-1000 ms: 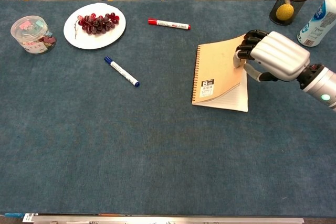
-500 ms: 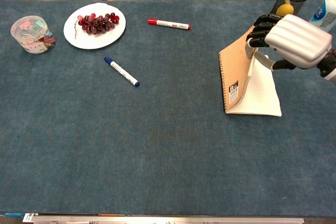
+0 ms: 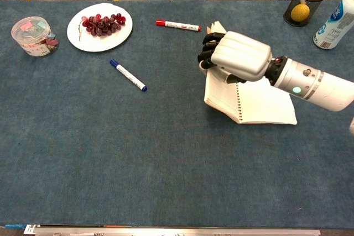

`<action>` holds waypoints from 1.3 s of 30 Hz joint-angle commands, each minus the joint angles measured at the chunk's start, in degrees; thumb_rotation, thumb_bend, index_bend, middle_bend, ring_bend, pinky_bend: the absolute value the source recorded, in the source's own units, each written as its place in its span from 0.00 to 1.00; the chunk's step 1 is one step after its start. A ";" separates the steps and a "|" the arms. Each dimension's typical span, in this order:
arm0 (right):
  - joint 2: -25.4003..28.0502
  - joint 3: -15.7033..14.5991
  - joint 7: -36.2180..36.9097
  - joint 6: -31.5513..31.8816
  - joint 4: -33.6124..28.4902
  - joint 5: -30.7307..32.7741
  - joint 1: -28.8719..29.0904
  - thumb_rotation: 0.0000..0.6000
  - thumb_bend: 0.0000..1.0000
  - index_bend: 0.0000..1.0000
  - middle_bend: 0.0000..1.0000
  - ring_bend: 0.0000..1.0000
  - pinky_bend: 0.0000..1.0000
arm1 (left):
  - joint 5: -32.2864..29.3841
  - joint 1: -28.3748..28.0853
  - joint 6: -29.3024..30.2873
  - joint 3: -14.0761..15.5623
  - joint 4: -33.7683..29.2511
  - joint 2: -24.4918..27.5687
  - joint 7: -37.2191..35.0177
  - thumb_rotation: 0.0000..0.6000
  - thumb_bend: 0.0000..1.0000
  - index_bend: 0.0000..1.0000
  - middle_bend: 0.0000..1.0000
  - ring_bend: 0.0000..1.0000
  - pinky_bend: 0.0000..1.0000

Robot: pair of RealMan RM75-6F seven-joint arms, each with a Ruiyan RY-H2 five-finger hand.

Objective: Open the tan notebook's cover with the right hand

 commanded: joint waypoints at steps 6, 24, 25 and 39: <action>-3.59 -1.09 -1.90 -4.59 2.43 -0.22 1.84 1.00 0.52 0.65 0.42 0.28 0.24 | 0.14 0.01 -0.20 0.17 -0.06 0.16 -0.10 1.00 0.41 0.25 0.14 0.18 0.11; -2.79 2.89 -11.06 -3.78 -4.73 5.87 -1.44 1.00 0.17 0.09 0.06 0.00 0.03 | 0.38 0.43 0.70 0.06 0.06 0.58 -0.96 1.00 0.41 0.25 0.14 0.18 0.11; -1.58 3.11 -11.65 -3.47 -6.01 6.26 -1.80 1.00 0.17 0.09 0.06 0.00 0.03 | 0.43 0.44 0.79 0.02 0.09 0.55 -1.00 1.00 0.41 0.25 0.14 0.18 0.11; 22.03 4.36 -20.98 1.42 -29.61 18.65 -15.68 1.00 0.29 0.37 0.35 0.23 0.33 | 0.89 -1.30 0.39 -1.60 2.88 -2.82 0.45 1.00 0.41 0.25 0.15 0.18 0.11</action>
